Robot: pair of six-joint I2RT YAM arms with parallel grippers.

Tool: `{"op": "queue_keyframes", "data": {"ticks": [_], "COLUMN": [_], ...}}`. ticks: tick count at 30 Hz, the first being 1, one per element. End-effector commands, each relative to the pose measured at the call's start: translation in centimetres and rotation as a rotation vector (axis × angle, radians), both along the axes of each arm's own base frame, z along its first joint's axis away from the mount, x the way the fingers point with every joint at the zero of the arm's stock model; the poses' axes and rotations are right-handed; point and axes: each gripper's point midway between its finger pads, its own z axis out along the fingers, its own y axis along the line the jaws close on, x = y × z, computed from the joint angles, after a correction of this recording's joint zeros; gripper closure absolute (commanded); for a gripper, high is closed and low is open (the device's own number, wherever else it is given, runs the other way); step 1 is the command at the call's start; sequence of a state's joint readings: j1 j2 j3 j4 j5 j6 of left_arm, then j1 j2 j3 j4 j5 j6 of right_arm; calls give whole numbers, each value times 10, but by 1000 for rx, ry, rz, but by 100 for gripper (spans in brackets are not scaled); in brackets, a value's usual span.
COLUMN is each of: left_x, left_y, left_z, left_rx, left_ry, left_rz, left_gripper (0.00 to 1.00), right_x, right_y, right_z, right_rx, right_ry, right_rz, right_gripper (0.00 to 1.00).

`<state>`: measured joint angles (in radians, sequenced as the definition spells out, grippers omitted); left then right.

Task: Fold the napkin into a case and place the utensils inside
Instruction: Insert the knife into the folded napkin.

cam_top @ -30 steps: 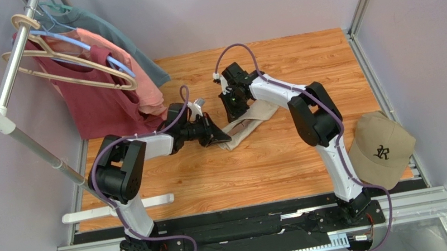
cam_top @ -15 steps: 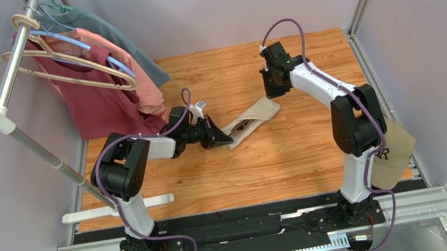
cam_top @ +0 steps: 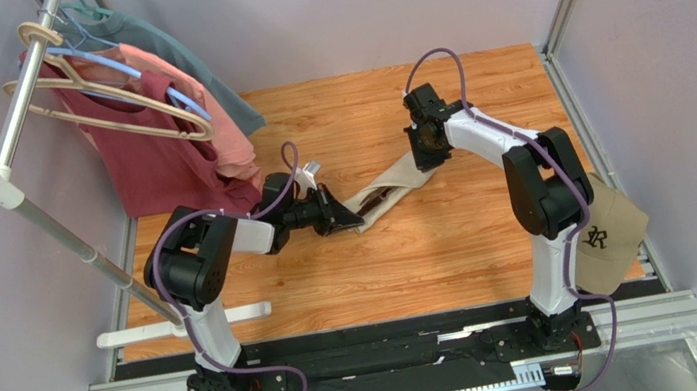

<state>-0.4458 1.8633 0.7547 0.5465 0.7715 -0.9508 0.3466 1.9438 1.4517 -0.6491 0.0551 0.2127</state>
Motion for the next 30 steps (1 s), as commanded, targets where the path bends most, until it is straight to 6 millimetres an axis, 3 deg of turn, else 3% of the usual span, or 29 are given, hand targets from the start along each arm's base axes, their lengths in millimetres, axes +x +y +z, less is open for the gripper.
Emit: {"op": "queue_keyframes", "data": {"ticks": [1, 9, 24, 30], "left_x": [0, 7, 21, 24], "left_y": [-2, -2, -21, -21], "left_z": [-6, 1, 5, 7], "left_rx": [-13, -59, -115, -51], "left_ry": [-14, -61, -70, -96], "left_rz": [15, 69, 38, -21], "left_gripper": [100, 100, 100, 100], "right_x": [7, -3, -2, 3], "right_y": [2, 3, 4, -9], "right_z": [-14, -42, -47, -48], "right_rx": [-4, 6, 1, -36], "right_ry": [-11, 46, 50, 40], "right_rz": [-19, -26, -7, -11], "right_gripper": [100, 100, 100, 100]}}
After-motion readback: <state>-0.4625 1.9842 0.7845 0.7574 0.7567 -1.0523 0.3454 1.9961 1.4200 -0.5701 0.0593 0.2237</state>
